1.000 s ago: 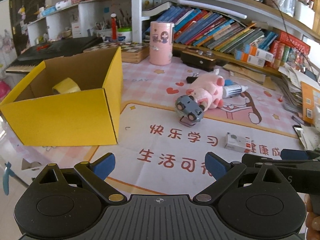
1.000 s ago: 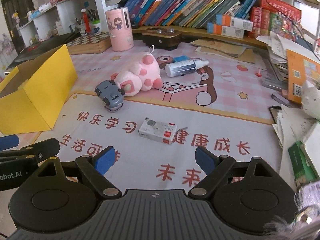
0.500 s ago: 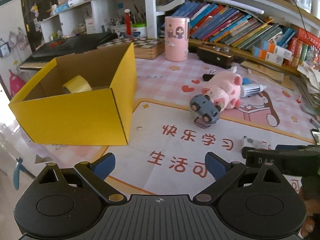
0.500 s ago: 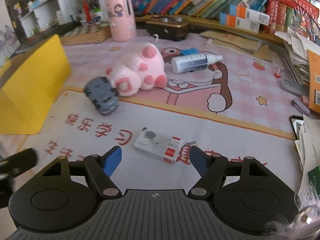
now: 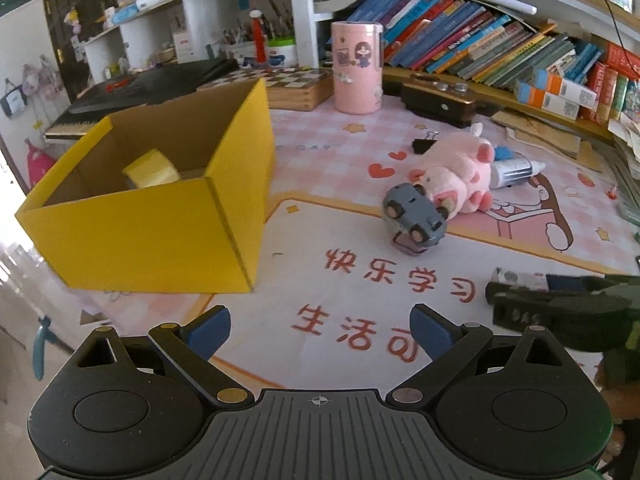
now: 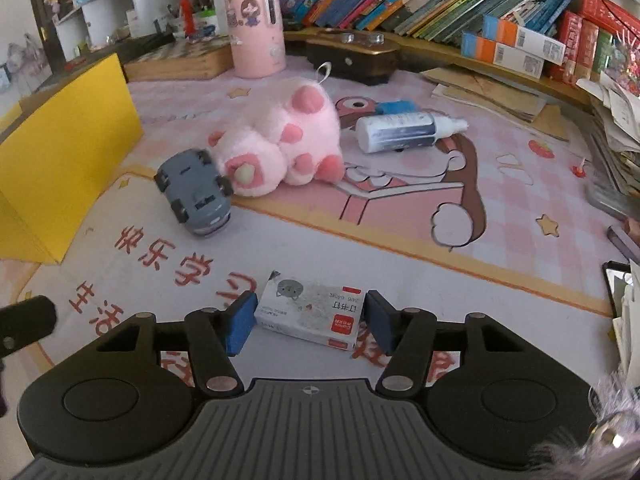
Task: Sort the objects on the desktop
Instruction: 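Close the left tool on the grey toy car while the right tool holds the carton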
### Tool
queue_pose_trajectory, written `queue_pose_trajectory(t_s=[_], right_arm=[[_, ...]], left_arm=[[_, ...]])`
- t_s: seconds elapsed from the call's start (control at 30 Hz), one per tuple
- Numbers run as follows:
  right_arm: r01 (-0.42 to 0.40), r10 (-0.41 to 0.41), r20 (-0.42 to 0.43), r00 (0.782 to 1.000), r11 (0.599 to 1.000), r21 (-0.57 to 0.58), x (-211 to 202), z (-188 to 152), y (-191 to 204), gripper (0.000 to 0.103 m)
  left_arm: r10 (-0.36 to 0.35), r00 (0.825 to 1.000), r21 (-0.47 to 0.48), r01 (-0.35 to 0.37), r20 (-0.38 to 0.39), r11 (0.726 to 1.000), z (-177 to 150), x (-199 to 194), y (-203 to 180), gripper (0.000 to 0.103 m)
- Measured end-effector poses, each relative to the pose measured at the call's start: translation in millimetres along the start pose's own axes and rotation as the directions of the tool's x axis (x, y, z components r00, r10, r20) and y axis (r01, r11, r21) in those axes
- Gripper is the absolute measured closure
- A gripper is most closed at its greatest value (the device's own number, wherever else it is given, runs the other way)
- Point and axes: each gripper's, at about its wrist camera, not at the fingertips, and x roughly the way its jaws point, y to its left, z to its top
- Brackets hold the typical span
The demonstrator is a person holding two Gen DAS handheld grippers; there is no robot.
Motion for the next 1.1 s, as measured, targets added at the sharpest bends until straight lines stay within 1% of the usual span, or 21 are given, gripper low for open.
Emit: queue_pose_trajectory(t_s=[0.07, 0.17, 0.27, 0.4, 0.57, 0.7, 0.77, 0.87, 0.93, 0.97, 1.0, 1.03, 1.1], right_arm=[[-0.008, 0.007, 0.034, 0.999, 1.0, 0.012, -7, 4, -7, 0.047], [0.006, -0.008, 0.078, 0.997, 1.0, 0.03, -18, 10, -20, 0.047], [0.017, -0.022, 0.097, 0.995, 0.999, 0.05, -25, 12, -31, 0.047], [0.032, -0.039, 0.102, 0.994, 0.997, 0.068, -31, 12, -43, 0.047], [0.045, -0.052, 0.095, 0.994, 0.996, 0.073, -33, 11, -53, 0.047], [0.05, -0.057, 0.089, 0.994, 0.996, 0.073, -34, 10, -56, 0.047], [0.048, -0.054, 0.089, 0.995, 0.996, 0.071, -34, 11, -56, 0.047], [0.038, -0.044, 0.086, 0.995, 0.997, 0.066, -33, 11, -55, 0.047], [0.033, -0.038, 0.084, 0.996, 0.998, 0.06, -33, 11, -54, 0.047], [0.032, -0.037, 0.084, 0.996, 0.998, 0.057, -33, 11, -54, 0.047], [0.031, -0.035, 0.084, 0.996, 0.998, 0.055, -32, 12, -53, 0.047], [0.03, -0.034, 0.083, 0.996, 0.998, 0.054, -32, 12, -53, 0.047], [0.03, -0.034, 0.081, 0.996, 0.998, 0.052, -32, 12, -52, 0.047]], left_arm=[[-0.019, 1.0, 0.009, 0.019, -0.002, 1.0, 3, 5, -7, 0.005], [-0.053, 0.999, 0.023, 0.053, -0.012, 0.998, 7, 13, -18, 0.005], [-0.089, 0.996, 0.035, 0.089, -0.016, 0.995, 14, 23, -29, 0.005], [-0.113, 0.993, 0.026, 0.114, -0.012, 0.993, 24, 39, -36, 0.005], [-0.095, 0.995, 0.046, 0.094, 0.012, 0.994, 41, 67, -47, 0.005], [-0.104, 0.994, 0.045, 0.103, 0.021, 0.994, 52, 86, -57, 0.005], [-0.094, 0.995, 0.066, 0.091, 0.035, 0.994, 55, 93, -63, 0.007], [-0.07, 0.995, 0.123, 0.062, 0.066, 0.99, 56, 100, -71, 0.008], [-0.063, 0.996, 0.153, 0.052, 0.066, 0.987, 56, 106, -76, 0.017], [-0.061, 0.996, 0.158, 0.051, 0.062, 0.986, 56, 108, -77, 0.02], [-0.067, 0.996, 0.162, 0.057, 0.057, 0.985, 56, 110, -77, 0.026], [-0.074, 0.996, 0.167, 0.064, 0.052, 0.984, 56, 111, -78, 0.036], [-0.078, 0.996, 0.173, 0.069, 0.047, 0.983, 54, 111, -78, 0.042]])
